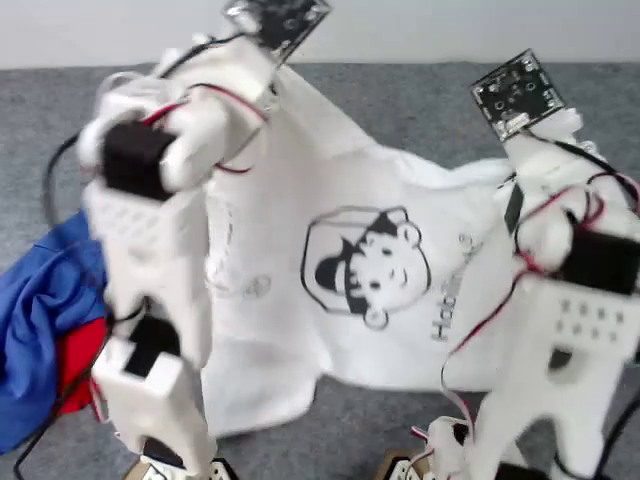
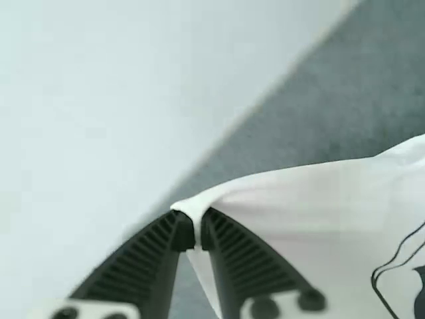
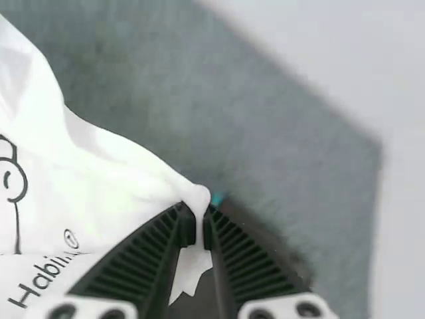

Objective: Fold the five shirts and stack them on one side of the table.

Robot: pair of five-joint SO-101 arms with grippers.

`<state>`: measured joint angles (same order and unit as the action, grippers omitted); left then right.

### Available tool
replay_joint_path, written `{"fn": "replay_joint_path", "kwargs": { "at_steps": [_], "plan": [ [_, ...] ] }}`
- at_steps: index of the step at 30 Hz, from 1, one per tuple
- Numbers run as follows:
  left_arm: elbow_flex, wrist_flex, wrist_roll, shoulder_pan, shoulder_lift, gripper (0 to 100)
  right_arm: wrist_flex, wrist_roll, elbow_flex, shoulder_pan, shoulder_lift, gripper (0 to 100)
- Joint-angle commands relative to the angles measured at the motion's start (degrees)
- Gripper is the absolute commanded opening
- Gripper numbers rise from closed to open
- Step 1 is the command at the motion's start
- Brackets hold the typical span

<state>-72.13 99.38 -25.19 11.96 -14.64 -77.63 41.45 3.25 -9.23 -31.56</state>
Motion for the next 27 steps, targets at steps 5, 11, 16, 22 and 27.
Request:
{"fn": "replay_joint_path", "kwargs": {
  "at_steps": [5,11,16,22,27],
  "plan": [
    [-0.31,-8.18,-6.15,-3.60,15.82,2,0.66,-0.09,10.99,3.65,-9.19,1.1],
    [-0.31,-12.22,-8.53,-4.92,22.86,2,0.75,1.85,20.40,3.47,-10.24,1.1],
    [-0.31,-12.31,-14.77,-4.84,27.87,2,0.04,2.02,26.99,3.38,-10.24,1.1],
    [-0.31,-12.31,-24.44,-4.92,33.49,2,-3.47,2.02,30.59,1.89,-12.79,1.1],
    [-0.40,-12.40,-30.33,-4.92,36.57,2,-7.96,5.01,30.42,0.31,-16.92,1.1]
  ]
}}
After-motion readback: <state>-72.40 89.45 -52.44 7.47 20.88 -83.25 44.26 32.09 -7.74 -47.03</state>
